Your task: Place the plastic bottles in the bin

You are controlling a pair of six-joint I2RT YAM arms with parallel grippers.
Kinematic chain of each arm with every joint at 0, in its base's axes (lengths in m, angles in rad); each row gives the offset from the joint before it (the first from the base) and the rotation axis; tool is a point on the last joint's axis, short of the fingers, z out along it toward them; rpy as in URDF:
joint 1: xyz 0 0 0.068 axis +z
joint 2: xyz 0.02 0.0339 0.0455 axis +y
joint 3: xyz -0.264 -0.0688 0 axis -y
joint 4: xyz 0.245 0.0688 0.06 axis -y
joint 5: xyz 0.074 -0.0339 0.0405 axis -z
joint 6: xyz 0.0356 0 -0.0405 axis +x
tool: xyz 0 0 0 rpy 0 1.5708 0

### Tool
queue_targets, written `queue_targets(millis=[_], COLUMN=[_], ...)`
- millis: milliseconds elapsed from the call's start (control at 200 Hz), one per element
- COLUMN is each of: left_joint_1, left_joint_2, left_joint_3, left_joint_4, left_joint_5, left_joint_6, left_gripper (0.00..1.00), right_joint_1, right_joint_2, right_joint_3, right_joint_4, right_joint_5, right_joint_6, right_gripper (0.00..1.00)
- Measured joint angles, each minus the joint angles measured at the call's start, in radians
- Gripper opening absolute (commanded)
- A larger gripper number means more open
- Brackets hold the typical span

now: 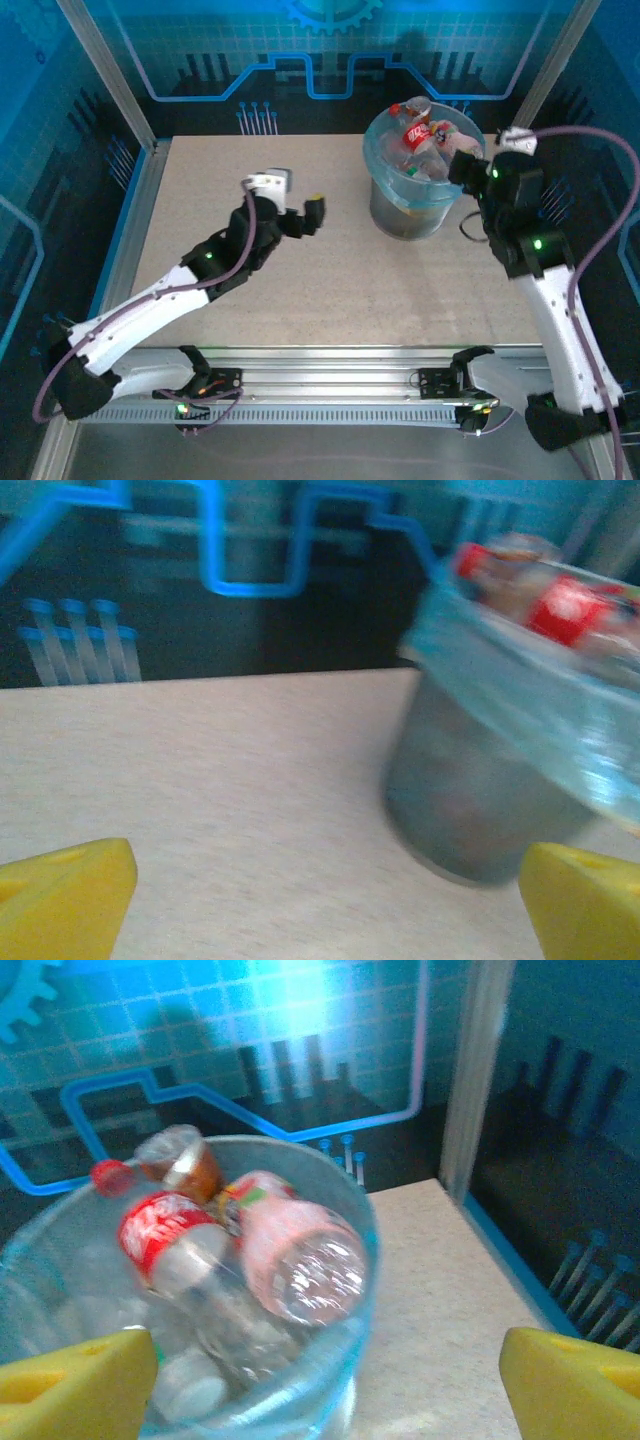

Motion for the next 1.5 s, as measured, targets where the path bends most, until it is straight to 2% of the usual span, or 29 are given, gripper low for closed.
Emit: queue_targets(millis=[145, 290, 420, 500, 575, 795, 930, 1126, 1306, 1496], left_joint_1=[0.203, 0.354, 0.475, 0.522, 0.548, 0.609, 0.638, 0.649, 0.651, 0.653], left_joint_2=[-0.103, -0.111, -0.066, -0.006, 0.058, 0.193, 0.235, 0.238, 0.225, 0.244], left_joint_3=[-0.241, -0.472, -0.627, -0.698, -0.731, -0.734, -0.697, -0.675, -0.69, -0.664], left_joint_4=[0.137, 0.275, 0.415, 0.519, 0.596, 0.837, 0.841, 0.852, 0.88, 0.851], left_joint_5=[-0.103, -0.192, -0.201, -0.166, -0.101, 0.203, 0.322, 0.409, 0.484, 0.468], left_joint_6=[0.048, 0.081, 0.093, 0.118, 0.149, 0.259, 0.289, 0.303, 0.307, 0.31], left_gripper=[0.99, 0.99, 0.99, 0.99, 0.99, 0.99, 0.99, 0.99, 0.99, 0.99], right_joint_1=[-0.078, -0.127, -0.129, -0.129, -0.129, -0.128, -0.129, -0.152, -0.164, -0.161], right_joint_2=[-0.106, -0.091, -0.01, 0.056, 0.123, 0.31, 0.424, 0.494, 0.507, 0.514], right_joint_3=[-0.349, -0.692, -0.882, -0.948, -0.978, -0.994, -0.999, -0.996, -0.917, -0.896], right_joint_4=[0.165, 0.386, 0.636, 0.798, 0.924, 1.237, 1.379, 1.437, 1.366, 1.343], right_joint_5=[0.02, -0.067, -0.187, -0.263, -0.344, -0.552, -0.601, -0.602, -0.489, -0.446], right_joint_6=[-0.063, -0.152, -0.219, -0.251, -0.282, -0.352, -0.37, -0.349, -0.294, -0.279], right_gripper=[0.88, 0.89, 0.89, 0.89, 0.89, 0.88, 0.89, 0.94, 0.98, 0.99])
